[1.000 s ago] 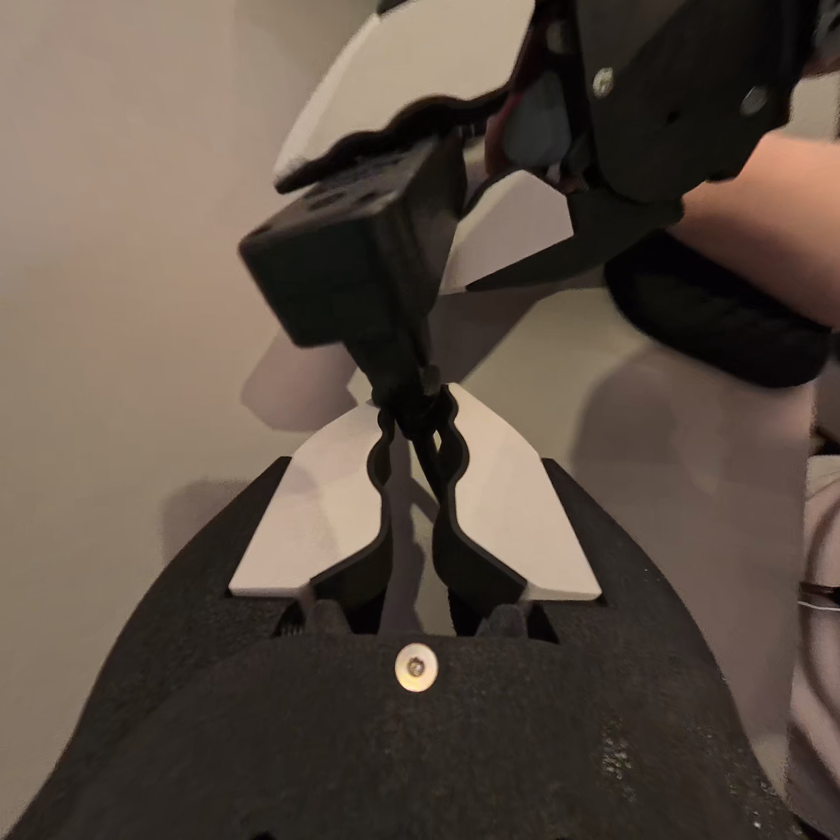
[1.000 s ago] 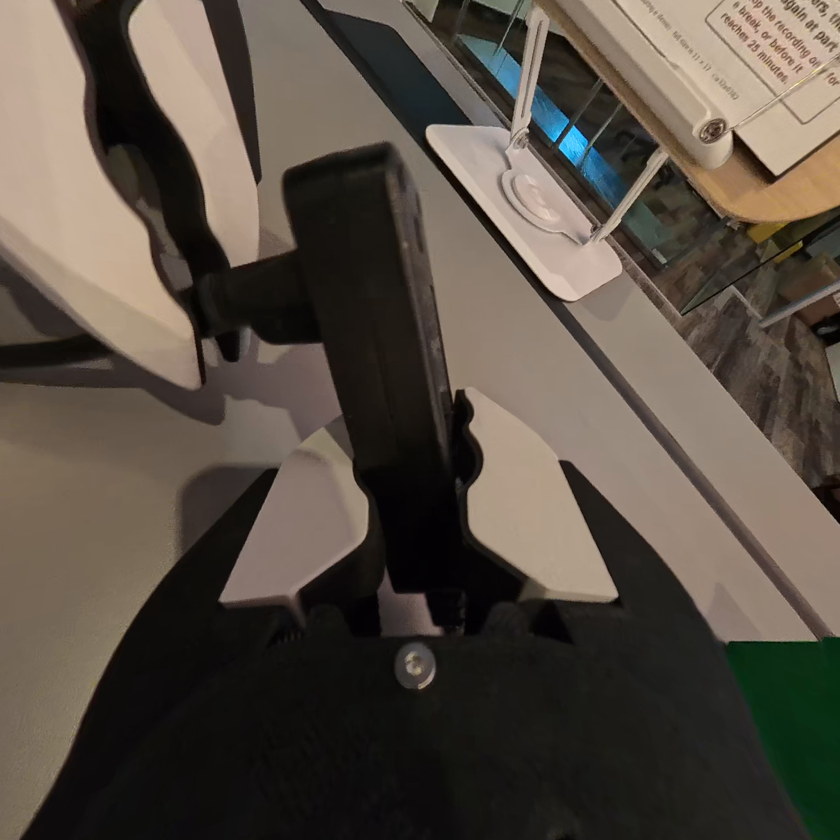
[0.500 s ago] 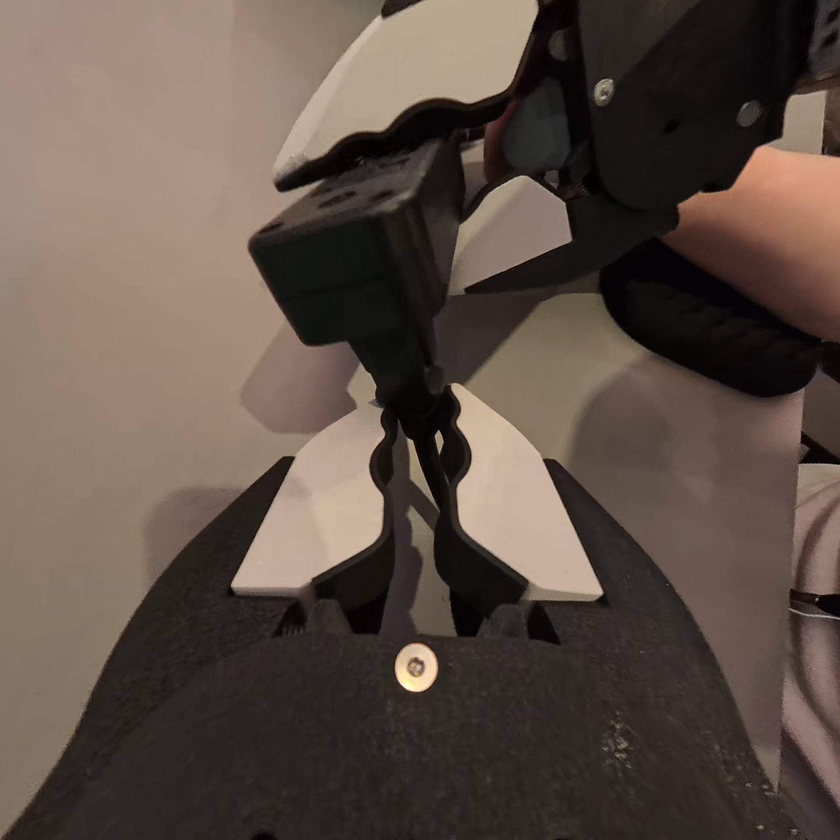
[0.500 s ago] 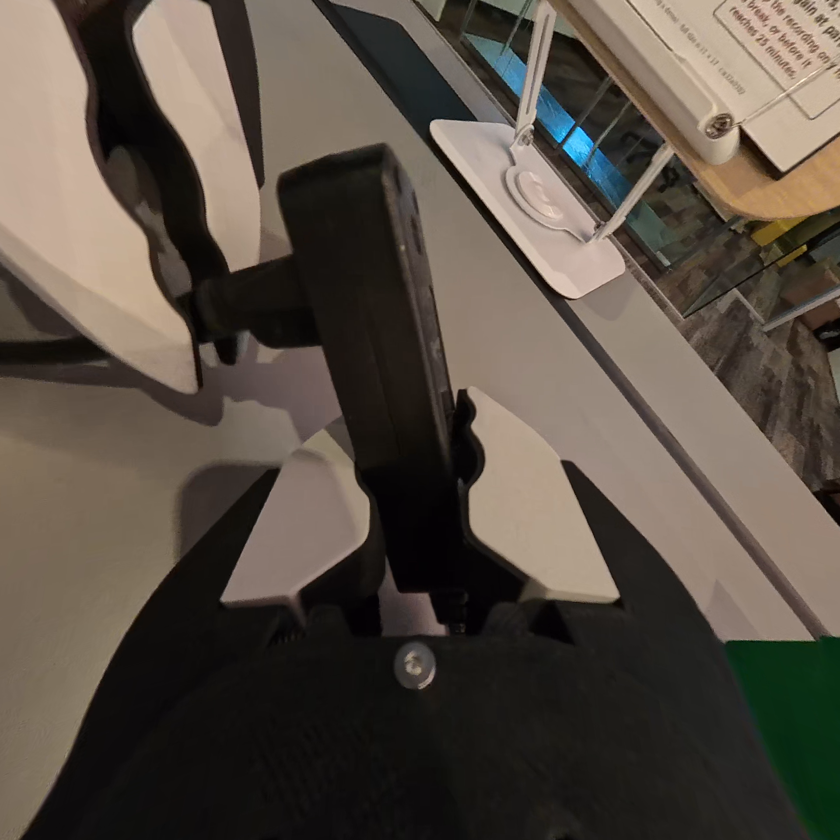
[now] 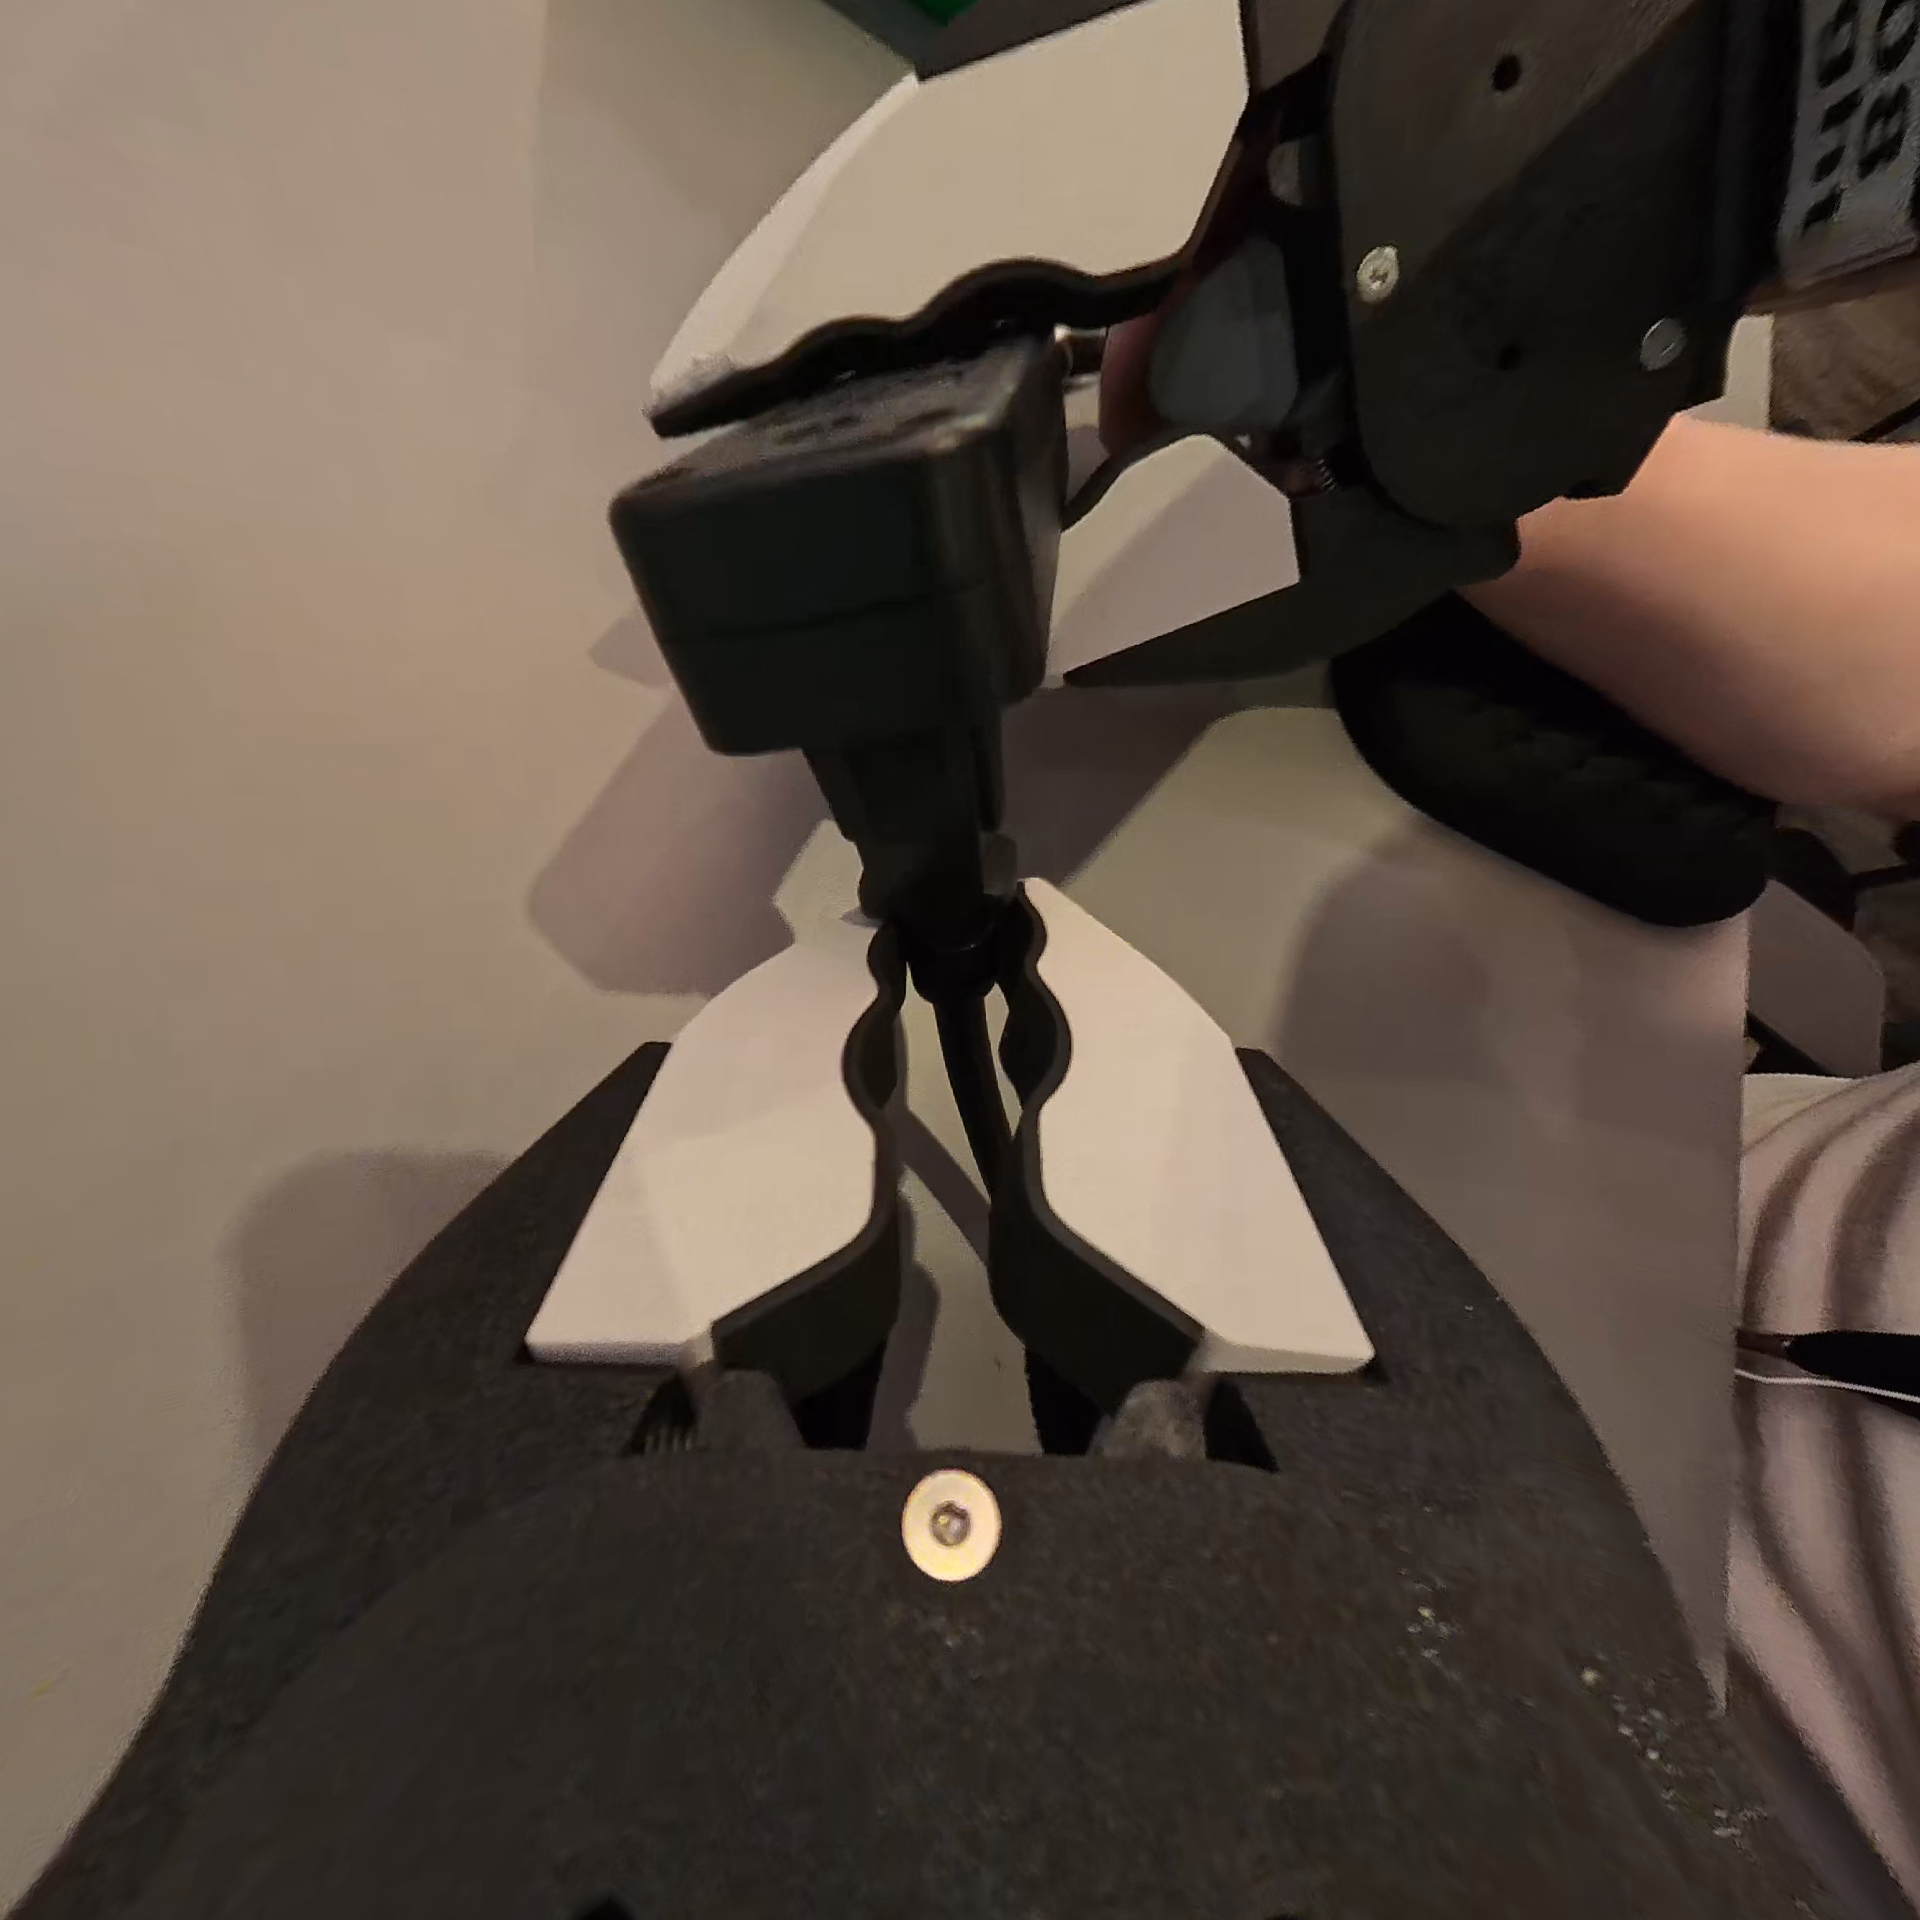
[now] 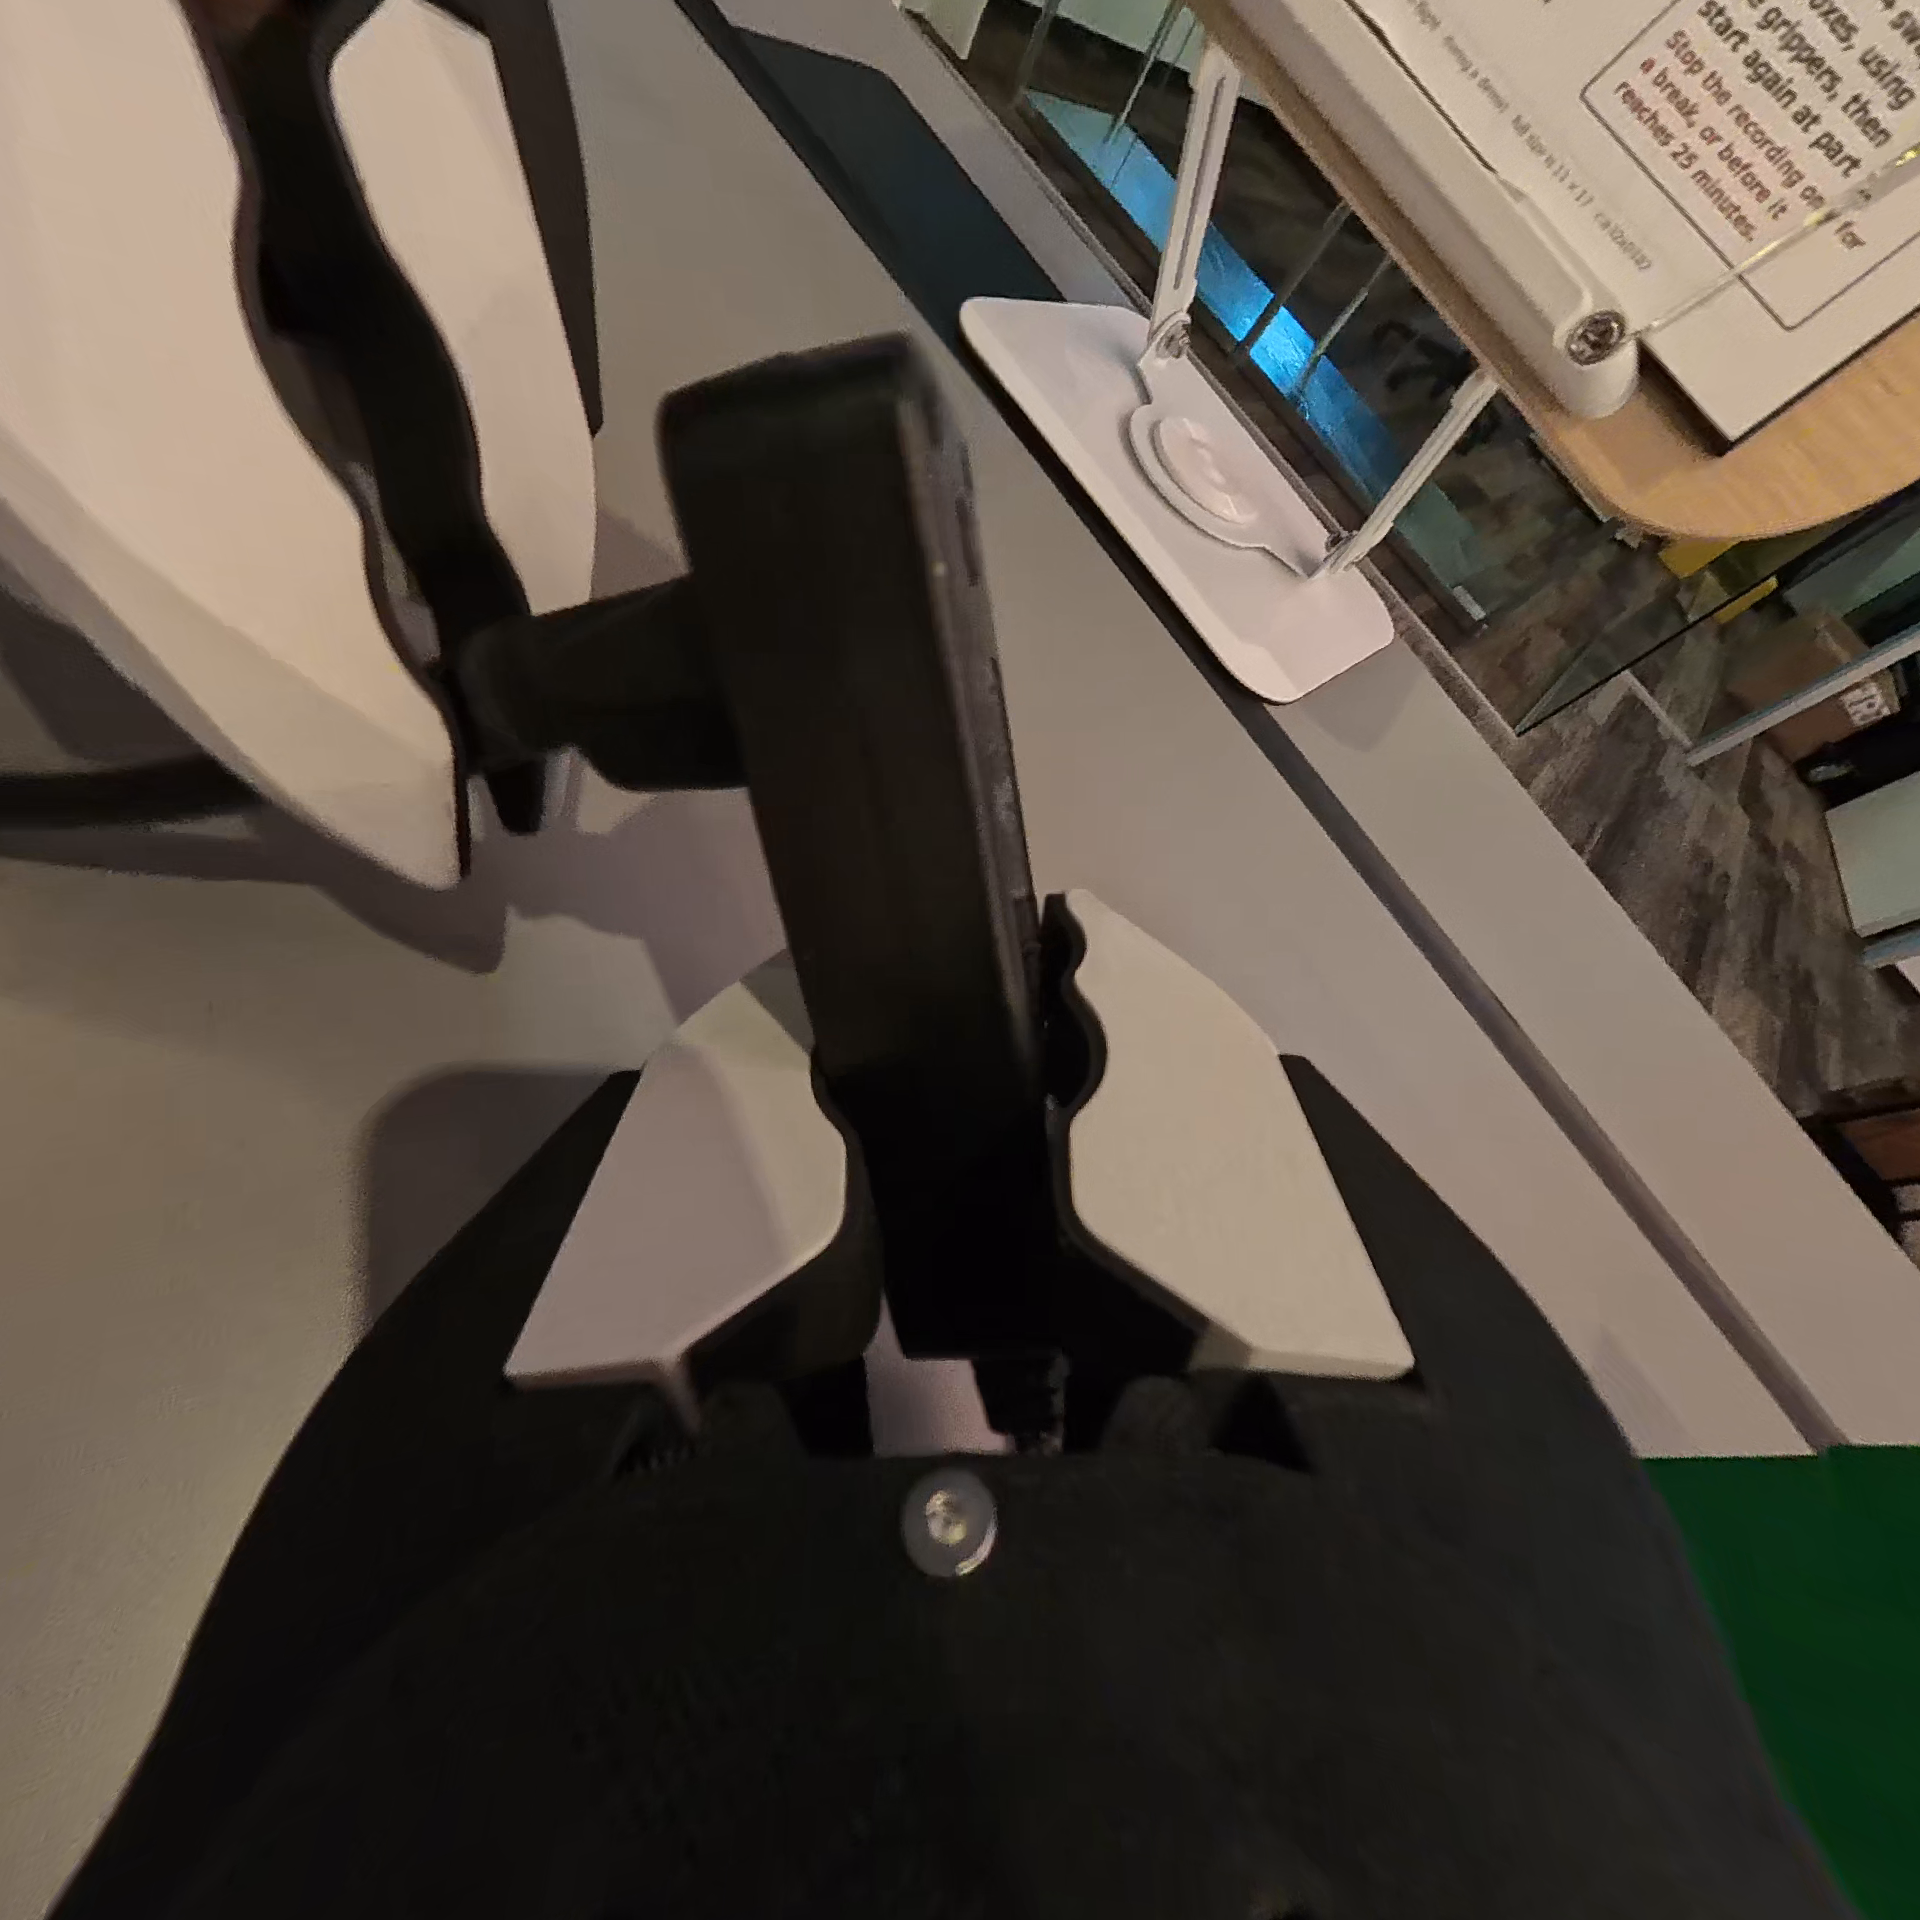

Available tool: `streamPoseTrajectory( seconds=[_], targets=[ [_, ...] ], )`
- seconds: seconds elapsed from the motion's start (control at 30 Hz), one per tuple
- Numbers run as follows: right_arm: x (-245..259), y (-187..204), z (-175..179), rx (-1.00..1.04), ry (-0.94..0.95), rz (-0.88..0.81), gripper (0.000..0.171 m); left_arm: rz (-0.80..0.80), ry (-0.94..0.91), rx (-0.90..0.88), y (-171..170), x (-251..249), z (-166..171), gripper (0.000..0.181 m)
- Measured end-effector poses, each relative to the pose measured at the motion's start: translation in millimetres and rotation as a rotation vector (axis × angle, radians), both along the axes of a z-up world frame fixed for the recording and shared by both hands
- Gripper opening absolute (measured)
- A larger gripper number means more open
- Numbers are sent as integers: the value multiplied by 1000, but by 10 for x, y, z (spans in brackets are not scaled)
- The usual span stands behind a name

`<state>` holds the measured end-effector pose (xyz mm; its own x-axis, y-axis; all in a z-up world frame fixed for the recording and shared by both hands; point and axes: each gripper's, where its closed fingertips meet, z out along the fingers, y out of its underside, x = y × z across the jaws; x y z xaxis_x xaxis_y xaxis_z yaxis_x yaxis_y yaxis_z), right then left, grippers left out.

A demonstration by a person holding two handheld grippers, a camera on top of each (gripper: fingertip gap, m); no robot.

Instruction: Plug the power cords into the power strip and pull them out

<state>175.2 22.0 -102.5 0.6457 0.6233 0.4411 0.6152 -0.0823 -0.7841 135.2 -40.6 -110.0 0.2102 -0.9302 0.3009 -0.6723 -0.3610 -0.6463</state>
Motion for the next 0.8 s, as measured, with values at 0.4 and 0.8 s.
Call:
streamPoseTrajectory(
  seconds=[0.4, 0.8],
  targets=[
    [6, -25, -8, 4, -7, 20, 32, -22, -142, -118, -37, -3, 174, 28],
    [80, 31, 54, 33, 0, -32, 32, 132, -303, -136, 224, 33, 391, 44]
  ],
)
